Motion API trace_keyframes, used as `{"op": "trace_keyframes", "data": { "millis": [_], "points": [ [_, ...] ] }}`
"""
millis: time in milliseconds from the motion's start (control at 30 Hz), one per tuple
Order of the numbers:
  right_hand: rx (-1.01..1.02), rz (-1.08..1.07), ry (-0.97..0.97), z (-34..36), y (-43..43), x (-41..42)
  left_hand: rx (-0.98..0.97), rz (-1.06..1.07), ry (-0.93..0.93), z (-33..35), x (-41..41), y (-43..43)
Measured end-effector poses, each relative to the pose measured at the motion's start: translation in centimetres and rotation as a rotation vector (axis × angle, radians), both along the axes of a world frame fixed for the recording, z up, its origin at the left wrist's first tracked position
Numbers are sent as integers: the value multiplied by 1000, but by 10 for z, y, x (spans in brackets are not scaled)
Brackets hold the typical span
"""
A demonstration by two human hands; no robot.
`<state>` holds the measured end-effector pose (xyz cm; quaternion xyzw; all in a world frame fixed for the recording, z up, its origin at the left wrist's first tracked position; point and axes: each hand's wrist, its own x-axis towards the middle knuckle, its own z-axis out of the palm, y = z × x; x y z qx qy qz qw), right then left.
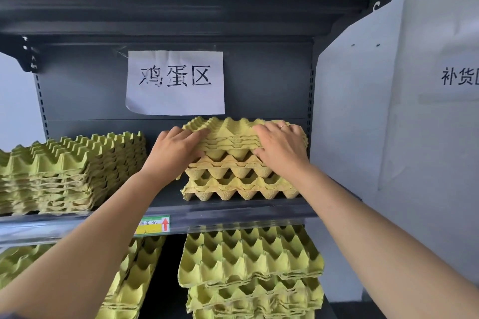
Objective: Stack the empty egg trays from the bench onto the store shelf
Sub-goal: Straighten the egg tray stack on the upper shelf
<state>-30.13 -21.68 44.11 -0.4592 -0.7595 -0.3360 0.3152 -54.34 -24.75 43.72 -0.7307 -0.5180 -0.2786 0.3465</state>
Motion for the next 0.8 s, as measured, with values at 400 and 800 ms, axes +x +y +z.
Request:
{"op": "trace_keyframes", "data": {
  "millis": [400, 800],
  "points": [
    [-133, -63, -152, -27, 3, 1, -16, 7, 90, -23, -1, 2],
    [39, -5, -38, -4, 4, 20, 229, 12, 47, -20, 21, 2]
  ]
}}
